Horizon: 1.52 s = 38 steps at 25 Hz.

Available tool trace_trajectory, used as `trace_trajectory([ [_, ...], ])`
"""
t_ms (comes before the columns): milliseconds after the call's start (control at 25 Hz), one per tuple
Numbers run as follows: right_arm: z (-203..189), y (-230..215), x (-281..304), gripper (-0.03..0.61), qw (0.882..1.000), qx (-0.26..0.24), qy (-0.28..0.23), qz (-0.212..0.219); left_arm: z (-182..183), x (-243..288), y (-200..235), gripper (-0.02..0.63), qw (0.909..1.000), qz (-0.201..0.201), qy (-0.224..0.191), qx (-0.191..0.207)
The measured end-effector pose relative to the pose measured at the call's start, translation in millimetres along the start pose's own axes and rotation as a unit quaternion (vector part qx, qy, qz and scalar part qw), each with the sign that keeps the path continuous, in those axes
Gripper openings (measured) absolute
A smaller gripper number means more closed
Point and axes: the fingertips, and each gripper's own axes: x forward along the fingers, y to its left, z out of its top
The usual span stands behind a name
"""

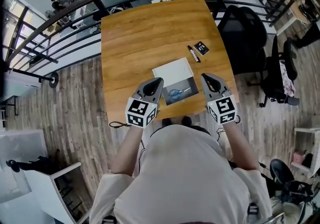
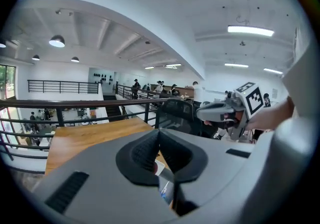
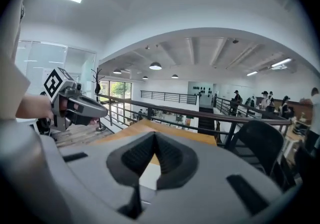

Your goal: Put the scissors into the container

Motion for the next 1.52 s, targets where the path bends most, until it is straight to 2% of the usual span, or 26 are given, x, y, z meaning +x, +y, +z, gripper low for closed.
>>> trace_trajectory([
  [400, 26.9, -15.6, -18.2, 0.002, 0.999, -0.026, -0.023, 0.015, 27.5, -43.2, 17.7, -0.006, 0.9946, 0.065, -0.080, -0.013],
  [720, 39.7, -22.6, -25.7, 0.002, 0.999, -0.022, -0.046, 0.015, 34.1, -52.1, 22.3, -0.006, 0.9925, 0.078, -0.092, -0.023],
  [1520, 45.9, -22.4, -20.3, 0.002, 0.998, -0.016, -0.054, 0.011, 37.2, -46.7, 21.7, -0.006, 0.9936, 0.063, -0.092, -0.019],
])
